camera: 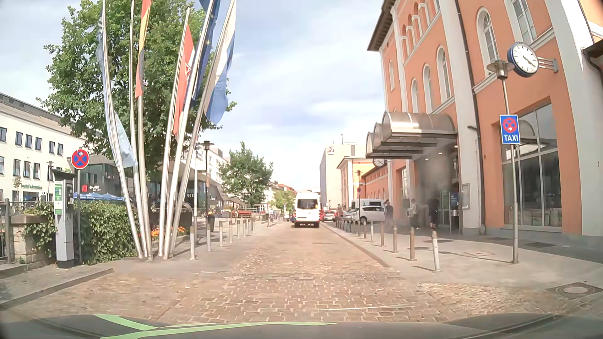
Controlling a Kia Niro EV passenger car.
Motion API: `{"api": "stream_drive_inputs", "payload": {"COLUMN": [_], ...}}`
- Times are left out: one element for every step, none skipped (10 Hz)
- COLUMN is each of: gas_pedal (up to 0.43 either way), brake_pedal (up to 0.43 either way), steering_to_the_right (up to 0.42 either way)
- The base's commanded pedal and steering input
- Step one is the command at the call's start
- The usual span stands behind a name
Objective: Follow the waypoints while adhering to traffic rules and regulations
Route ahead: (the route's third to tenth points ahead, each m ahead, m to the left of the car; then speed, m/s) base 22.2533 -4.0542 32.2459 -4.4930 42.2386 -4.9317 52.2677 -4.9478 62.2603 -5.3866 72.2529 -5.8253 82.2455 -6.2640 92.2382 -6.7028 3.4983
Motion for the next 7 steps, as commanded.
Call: {"api": "stream_drive_inputs", "payload": {"gas_pedal": [0.067,0.067,0.079,0.079,0.079,0.079,0.079], "brake_pedal": [0.0,0.0,0.0,0.0,0.0,0.0,0.0], "steering_to_the_right": [-0.002,-0.001,0.0,0.001,0.0,0.0,0.001]}}
